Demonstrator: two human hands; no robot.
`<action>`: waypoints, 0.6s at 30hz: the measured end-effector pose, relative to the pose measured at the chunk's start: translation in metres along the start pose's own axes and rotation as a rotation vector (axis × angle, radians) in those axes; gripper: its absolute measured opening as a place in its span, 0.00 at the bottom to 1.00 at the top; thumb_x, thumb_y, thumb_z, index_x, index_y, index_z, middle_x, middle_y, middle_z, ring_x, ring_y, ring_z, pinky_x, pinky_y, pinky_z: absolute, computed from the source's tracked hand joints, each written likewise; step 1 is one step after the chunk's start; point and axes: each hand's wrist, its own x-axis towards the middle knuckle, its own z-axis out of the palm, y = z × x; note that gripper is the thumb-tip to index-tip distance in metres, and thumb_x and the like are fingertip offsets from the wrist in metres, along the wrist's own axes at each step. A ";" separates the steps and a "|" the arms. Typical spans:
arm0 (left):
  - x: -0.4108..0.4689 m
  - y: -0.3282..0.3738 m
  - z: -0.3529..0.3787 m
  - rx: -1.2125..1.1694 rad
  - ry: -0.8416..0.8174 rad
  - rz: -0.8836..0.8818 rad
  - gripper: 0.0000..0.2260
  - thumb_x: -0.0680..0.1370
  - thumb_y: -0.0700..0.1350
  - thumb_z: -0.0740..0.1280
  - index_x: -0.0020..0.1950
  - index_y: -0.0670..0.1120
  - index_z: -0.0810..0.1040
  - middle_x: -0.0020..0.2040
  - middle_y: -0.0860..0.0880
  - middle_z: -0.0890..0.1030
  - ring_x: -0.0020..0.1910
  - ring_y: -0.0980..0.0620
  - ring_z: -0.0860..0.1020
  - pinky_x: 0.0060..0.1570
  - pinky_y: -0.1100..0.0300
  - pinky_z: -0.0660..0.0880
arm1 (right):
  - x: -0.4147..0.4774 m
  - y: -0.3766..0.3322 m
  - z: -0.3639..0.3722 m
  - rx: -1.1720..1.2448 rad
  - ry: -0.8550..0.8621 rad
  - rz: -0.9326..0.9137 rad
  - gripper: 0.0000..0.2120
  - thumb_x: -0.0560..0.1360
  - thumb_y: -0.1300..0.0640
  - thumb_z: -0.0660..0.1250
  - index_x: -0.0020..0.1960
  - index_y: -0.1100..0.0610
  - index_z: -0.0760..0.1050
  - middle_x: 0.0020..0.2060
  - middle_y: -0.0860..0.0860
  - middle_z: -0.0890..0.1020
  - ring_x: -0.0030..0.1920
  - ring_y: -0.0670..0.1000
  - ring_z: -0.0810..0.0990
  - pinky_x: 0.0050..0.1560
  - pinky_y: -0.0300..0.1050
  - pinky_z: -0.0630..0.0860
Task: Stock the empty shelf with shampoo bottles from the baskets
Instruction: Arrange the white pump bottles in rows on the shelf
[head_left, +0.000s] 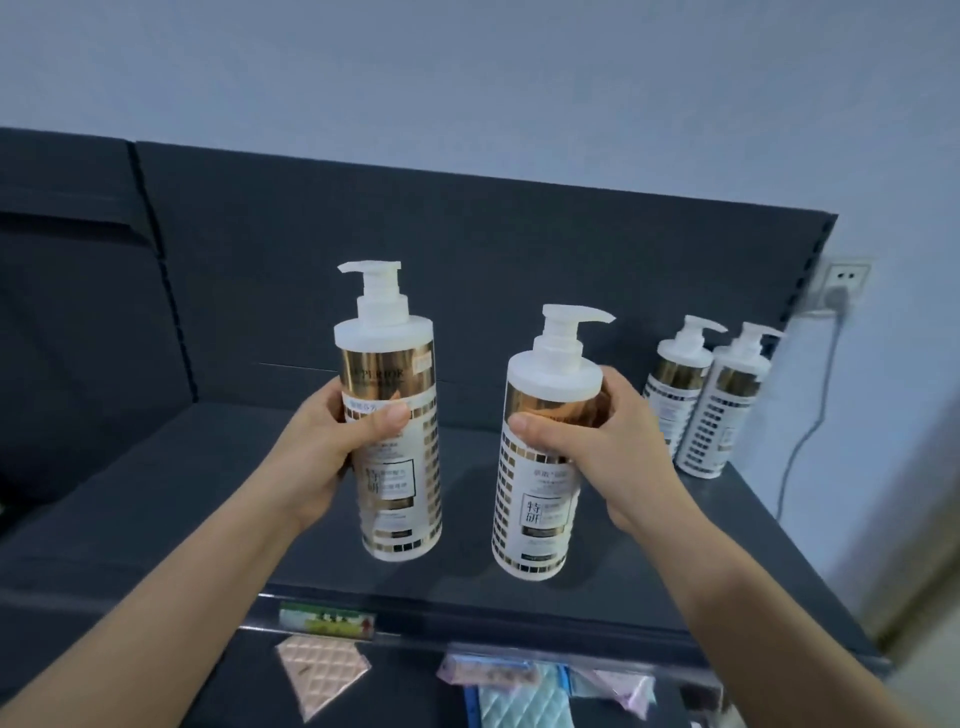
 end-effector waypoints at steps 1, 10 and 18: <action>0.005 -0.003 0.013 -0.007 -0.010 -0.004 0.36 0.49 0.61 0.83 0.53 0.50 0.81 0.51 0.47 0.85 0.50 0.47 0.84 0.49 0.51 0.76 | 0.002 0.005 -0.012 -0.003 0.011 0.006 0.32 0.49 0.41 0.80 0.51 0.43 0.76 0.47 0.43 0.85 0.50 0.45 0.83 0.53 0.52 0.81; 0.066 -0.032 0.105 -0.006 -0.128 -0.074 0.29 0.55 0.51 0.81 0.54 0.50 0.80 0.51 0.48 0.85 0.52 0.48 0.83 0.53 0.51 0.76 | 0.033 0.048 -0.093 0.005 0.123 0.059 0.34 0.48 0.42 0.82 0.52 0.42 0.76 0.47 0.42 0.85 0.50 0.45 0.84 0.54 0.51 0.81; 0.128 -0.066 0.155 -0.024 -0.187 -0.108 0.28 0.56 0.47 0.83 0.52 0.49 0.78 0.48 0.51 0.86 0.49 0.51 0.84 0.49 0.55 0.76 | 0.068 0.079 -0.127 0.008 0.200 0.070 0.39 0.49 0.45 0.82 0.56 0.46 0.71 0.46 0.44 0.85 0.49 0.44 0.84 0.53 0.48 0.80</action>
